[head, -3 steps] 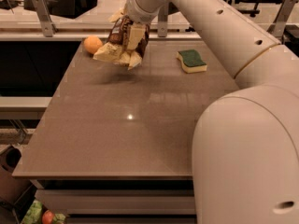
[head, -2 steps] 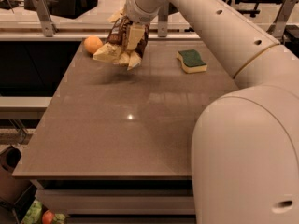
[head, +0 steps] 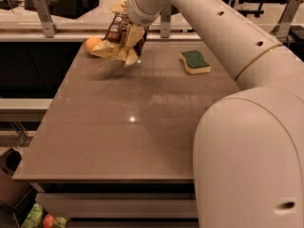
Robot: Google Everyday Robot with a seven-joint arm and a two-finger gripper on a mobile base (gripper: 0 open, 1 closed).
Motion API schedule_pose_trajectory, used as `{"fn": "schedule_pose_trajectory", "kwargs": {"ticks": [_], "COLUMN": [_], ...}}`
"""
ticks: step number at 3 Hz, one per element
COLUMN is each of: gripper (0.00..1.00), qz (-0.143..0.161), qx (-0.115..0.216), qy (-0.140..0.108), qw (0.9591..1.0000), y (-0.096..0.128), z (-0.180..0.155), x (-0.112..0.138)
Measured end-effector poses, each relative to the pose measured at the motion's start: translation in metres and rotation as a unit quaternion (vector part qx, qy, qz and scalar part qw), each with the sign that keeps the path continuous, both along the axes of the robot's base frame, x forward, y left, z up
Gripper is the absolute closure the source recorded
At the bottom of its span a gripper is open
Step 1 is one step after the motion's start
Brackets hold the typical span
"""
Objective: Move brown chip bag near orange
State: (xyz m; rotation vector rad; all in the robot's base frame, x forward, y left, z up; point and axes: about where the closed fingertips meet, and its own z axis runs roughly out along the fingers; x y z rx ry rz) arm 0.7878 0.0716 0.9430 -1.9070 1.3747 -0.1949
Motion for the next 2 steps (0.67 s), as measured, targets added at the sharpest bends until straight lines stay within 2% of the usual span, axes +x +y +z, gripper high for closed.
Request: {"fn": "schedule_pose_trajectory", "kwargs": {"ticks": [1,2], "gripper": [0.00,0.00], "qz": [0.001,0.001], "qx": [-0.001,-0.001], "qy": [0.002,0.002], "qw": [1.0000,1.0000], "y": [0.0019,0.0019], "z": [-0.0030,-0.0030], "x": [0.0002,0.0002]}}
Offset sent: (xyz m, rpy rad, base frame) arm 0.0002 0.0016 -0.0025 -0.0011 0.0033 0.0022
